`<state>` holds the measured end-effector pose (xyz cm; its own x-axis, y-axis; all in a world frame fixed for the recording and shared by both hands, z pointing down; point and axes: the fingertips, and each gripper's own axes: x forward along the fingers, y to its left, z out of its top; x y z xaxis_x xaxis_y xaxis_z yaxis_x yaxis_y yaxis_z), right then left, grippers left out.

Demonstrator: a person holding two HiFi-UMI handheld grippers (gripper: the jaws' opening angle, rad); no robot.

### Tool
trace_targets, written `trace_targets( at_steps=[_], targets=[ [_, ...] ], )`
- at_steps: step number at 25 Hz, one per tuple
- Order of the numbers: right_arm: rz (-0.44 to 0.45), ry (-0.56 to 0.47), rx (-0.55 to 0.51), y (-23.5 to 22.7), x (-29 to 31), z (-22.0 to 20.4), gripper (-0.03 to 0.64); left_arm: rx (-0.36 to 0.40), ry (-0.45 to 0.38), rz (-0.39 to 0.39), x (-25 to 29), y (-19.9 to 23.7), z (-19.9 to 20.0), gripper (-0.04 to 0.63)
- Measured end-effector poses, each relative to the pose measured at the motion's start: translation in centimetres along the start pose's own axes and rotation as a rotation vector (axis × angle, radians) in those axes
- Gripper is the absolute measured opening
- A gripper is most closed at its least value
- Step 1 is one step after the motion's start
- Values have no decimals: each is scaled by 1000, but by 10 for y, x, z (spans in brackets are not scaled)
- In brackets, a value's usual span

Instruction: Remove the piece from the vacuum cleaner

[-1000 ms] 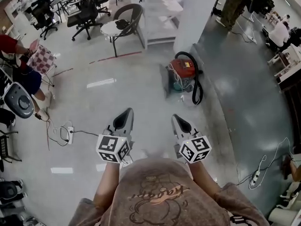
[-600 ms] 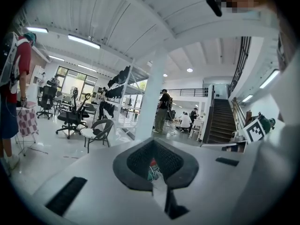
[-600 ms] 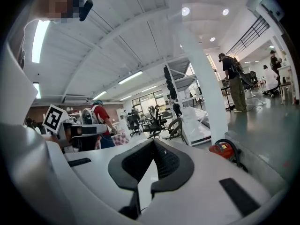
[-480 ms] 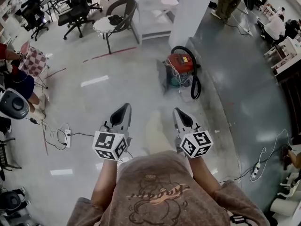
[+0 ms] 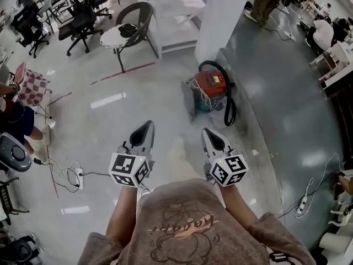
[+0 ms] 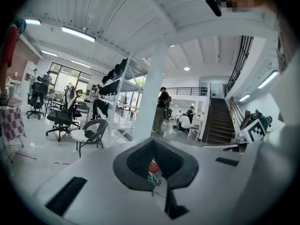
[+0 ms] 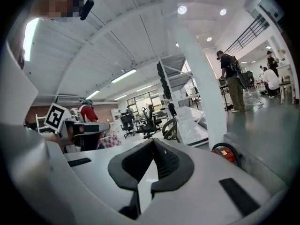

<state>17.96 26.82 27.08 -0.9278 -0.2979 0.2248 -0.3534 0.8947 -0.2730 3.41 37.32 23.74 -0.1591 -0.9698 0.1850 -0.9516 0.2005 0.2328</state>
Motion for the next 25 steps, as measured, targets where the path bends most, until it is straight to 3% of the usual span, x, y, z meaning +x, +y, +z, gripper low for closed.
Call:
trace_targets(
  at_steps=[13,25],
  targets=[
    [-31,21,-16,-109,138,75,0,4,3,-83,191,56,67,2],
    [-138,-17,14,-164,170,102,0,40,29,-211,281,54,88,3]
  ],
)
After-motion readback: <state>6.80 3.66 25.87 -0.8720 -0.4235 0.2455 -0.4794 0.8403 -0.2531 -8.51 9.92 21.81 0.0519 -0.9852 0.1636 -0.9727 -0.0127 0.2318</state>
